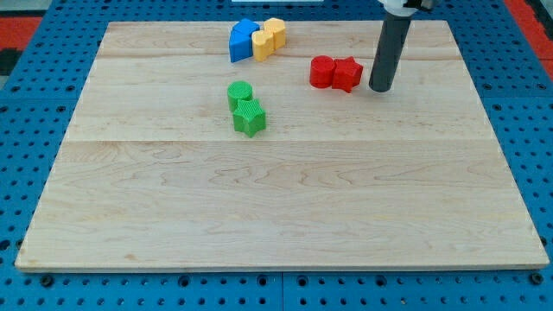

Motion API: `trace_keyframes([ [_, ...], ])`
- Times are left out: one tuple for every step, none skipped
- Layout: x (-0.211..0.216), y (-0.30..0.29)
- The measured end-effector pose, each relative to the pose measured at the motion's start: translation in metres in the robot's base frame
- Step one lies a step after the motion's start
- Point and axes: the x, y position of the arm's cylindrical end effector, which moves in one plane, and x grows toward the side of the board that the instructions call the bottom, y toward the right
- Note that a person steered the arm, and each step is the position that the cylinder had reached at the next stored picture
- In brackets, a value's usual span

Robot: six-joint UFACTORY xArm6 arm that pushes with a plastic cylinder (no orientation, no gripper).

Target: Move the red blocks to the bottom of the yellow blocks

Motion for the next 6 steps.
trace_keyframes([
  [-0.011,-0.010],
  [-0.015,-0.027],
  [-0.018,-0.045],
  [-0.027,-0.069],
  [-0.044,-0.091],
  [-0.049,-0.111],
])
